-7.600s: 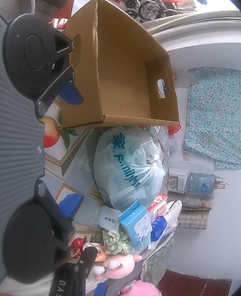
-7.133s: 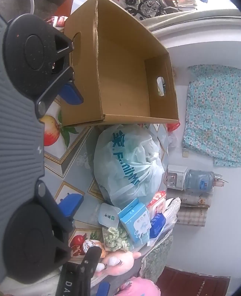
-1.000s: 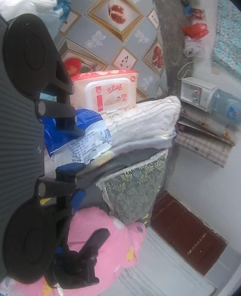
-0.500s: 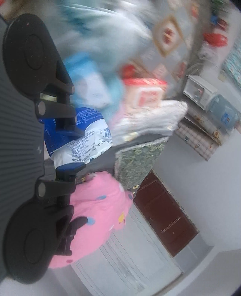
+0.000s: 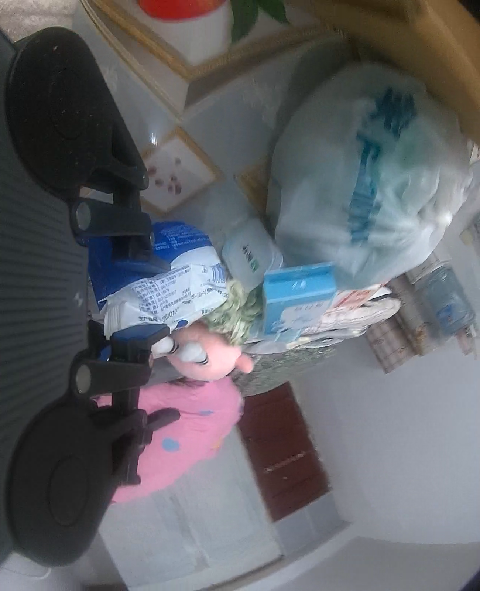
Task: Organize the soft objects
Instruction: 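Lift the diaper pack with the right tool and carry it toward the box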
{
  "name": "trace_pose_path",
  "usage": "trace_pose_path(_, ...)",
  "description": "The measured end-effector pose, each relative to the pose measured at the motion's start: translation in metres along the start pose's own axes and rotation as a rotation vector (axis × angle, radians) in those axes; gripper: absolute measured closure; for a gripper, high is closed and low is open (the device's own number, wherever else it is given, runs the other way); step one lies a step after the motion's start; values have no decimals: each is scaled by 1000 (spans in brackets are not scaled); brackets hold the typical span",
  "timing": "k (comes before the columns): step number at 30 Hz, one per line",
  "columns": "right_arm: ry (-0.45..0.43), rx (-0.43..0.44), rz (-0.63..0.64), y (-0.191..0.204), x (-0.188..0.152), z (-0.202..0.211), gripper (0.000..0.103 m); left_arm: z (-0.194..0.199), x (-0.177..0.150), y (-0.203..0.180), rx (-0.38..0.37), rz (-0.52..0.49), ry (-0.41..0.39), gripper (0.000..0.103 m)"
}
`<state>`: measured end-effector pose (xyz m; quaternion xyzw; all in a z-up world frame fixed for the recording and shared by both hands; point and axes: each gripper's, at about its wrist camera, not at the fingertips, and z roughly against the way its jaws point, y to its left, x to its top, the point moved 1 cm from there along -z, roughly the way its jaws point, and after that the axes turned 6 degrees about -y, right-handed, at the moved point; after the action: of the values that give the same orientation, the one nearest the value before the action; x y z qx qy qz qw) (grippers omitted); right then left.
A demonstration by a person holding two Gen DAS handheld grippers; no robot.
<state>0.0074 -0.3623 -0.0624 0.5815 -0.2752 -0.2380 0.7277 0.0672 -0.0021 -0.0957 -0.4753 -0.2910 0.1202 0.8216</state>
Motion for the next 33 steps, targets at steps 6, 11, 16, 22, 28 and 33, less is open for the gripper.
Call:
trace_pose_path(6, 49, -42, 37, 5, -9, -32, 38, 21, -2, 12, 58, -62, -33, 65)
trace_pose_path(11, 110, -87, 26, 2, -8, -63, 38, 51, 1, 8, 50, -145, -110, 44)
trace_pose_path(16, 121, -130, 37, 0, -2, -68, 38, 54, 1, -11, 174, -336, -134, 39)
trace_pose_path(22, 115, -324, 155, 2, 15, -45, 39, 32, -9, -12, 290, -477, -48, 39)
trace_pose_path(28, 232, -367, 132, -21, -1, -69, 55, 4, -1, 3, 296, -432, 57, 52)
trace_pose_path(33, 204, -341, 127, -23, -1, -71, 58, 2, 1, 7, 261, -396, 64, 60)
